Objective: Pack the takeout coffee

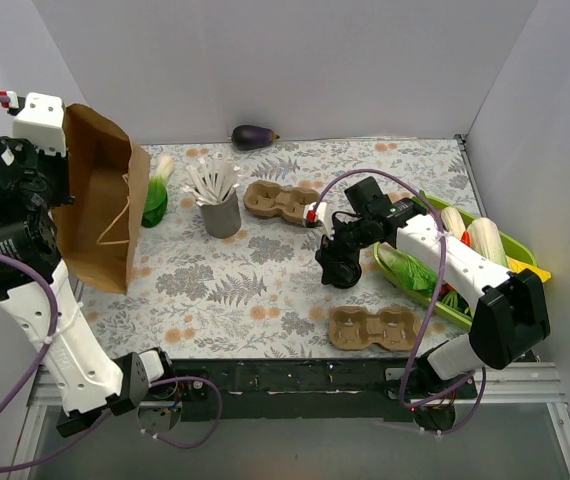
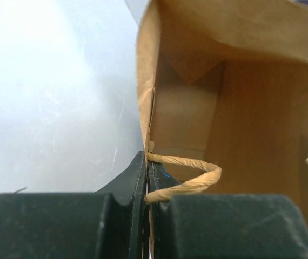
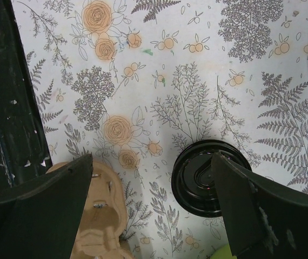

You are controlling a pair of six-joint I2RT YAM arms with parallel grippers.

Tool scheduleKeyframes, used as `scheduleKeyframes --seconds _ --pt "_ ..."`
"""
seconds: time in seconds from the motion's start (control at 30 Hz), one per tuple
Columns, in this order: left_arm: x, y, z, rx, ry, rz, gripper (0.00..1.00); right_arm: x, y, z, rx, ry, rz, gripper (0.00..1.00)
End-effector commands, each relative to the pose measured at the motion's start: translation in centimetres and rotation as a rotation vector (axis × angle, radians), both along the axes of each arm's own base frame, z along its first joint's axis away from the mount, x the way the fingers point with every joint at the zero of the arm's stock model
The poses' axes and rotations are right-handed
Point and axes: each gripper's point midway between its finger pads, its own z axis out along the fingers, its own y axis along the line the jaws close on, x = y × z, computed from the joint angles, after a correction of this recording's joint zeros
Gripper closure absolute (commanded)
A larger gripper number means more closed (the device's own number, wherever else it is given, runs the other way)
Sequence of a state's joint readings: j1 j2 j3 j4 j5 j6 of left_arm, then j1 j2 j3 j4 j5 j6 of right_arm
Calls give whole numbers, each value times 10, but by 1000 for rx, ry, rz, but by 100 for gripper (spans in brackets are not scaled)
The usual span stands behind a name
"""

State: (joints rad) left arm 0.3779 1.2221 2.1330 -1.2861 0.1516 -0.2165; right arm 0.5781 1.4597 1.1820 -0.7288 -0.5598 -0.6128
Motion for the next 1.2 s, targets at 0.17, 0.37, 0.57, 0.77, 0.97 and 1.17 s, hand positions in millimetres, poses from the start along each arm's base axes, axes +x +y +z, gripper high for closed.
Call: scheduleKeyframes --seconds 0.17,0.37,0.57,0.77,0.97,1.17 --pt "-10 -87 87 1 -359 -434 100 20 3 0 -11 -55 -33 2" --pt "-26 -140 99 -84 -391 -724 100 48 -9 12 -2 -70 -179 2" --pt "-39 -174 91 -205 -337 -970 100 84 -46 31 42 2 -417 2" --pt "-50 -189 62 -298 -231 -1105 100 89 -59 49 114 59 -458 2" --pt "-47 -183 2 -304 -93 -1095 100 74 -57 50 130 64 -401 2" --pt "-40 -187 -46 -332 13 -1112 100 48 -53 66 162 40 -230 2"
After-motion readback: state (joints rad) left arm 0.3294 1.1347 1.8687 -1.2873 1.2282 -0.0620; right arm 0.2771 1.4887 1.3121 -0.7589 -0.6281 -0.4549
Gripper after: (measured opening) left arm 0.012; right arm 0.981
